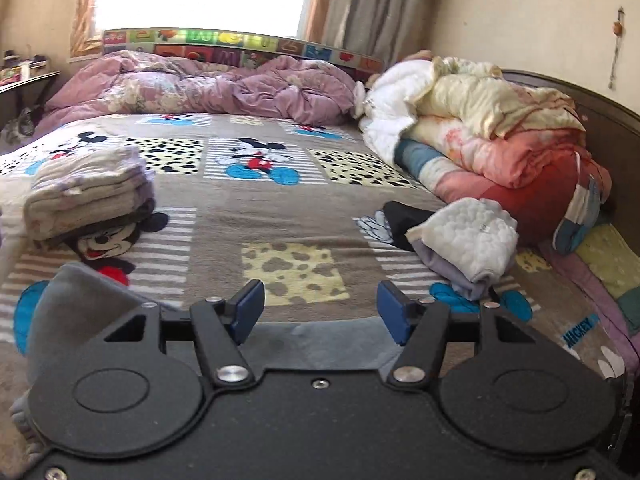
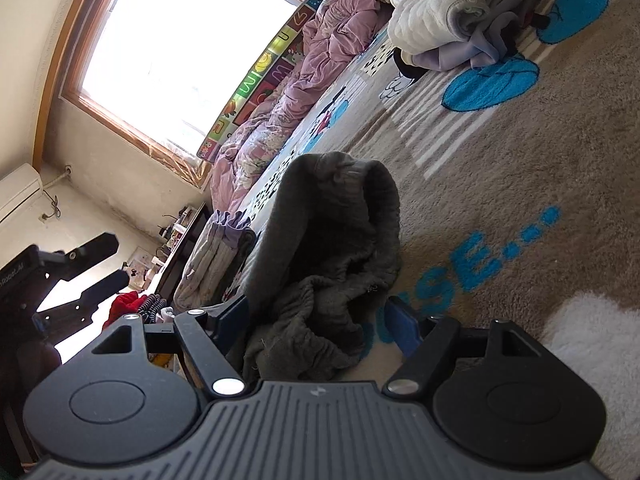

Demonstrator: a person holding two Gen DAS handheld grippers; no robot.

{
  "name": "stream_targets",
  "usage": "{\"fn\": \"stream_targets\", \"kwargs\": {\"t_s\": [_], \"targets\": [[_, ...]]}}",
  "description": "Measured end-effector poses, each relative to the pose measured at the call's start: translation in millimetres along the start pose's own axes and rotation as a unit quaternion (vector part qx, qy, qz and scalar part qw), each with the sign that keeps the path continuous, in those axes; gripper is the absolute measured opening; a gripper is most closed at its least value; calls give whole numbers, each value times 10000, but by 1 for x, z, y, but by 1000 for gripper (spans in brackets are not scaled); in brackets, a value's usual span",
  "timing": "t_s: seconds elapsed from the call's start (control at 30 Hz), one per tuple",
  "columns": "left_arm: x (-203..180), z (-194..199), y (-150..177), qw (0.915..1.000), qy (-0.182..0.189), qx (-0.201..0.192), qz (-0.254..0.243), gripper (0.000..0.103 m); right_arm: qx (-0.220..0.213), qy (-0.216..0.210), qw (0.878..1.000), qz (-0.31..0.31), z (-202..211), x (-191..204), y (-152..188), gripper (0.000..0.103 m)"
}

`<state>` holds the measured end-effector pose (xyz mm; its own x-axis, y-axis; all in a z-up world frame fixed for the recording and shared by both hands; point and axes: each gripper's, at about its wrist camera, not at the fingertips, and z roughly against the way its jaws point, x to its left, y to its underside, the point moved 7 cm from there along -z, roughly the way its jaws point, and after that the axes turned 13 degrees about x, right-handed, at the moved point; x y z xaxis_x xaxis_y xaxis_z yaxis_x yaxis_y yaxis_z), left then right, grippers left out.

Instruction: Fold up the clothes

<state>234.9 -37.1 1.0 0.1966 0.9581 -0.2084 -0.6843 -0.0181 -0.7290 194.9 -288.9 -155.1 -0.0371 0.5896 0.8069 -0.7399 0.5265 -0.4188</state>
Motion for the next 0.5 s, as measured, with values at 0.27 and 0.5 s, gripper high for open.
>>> {"fn": "stream_targets", "kwargs": {"t_s": [0.27, 0.5], "targets": [[135, 49, 79, 9675, -643, 316, 2426, 63, -12, 352, 9985, 419, -1, 8, 5, 75], [167, 28, 133, 9463, -623, 770, 3078, 64, -131, 547, 9976, 401, 3, 6, 4, 75]]}}
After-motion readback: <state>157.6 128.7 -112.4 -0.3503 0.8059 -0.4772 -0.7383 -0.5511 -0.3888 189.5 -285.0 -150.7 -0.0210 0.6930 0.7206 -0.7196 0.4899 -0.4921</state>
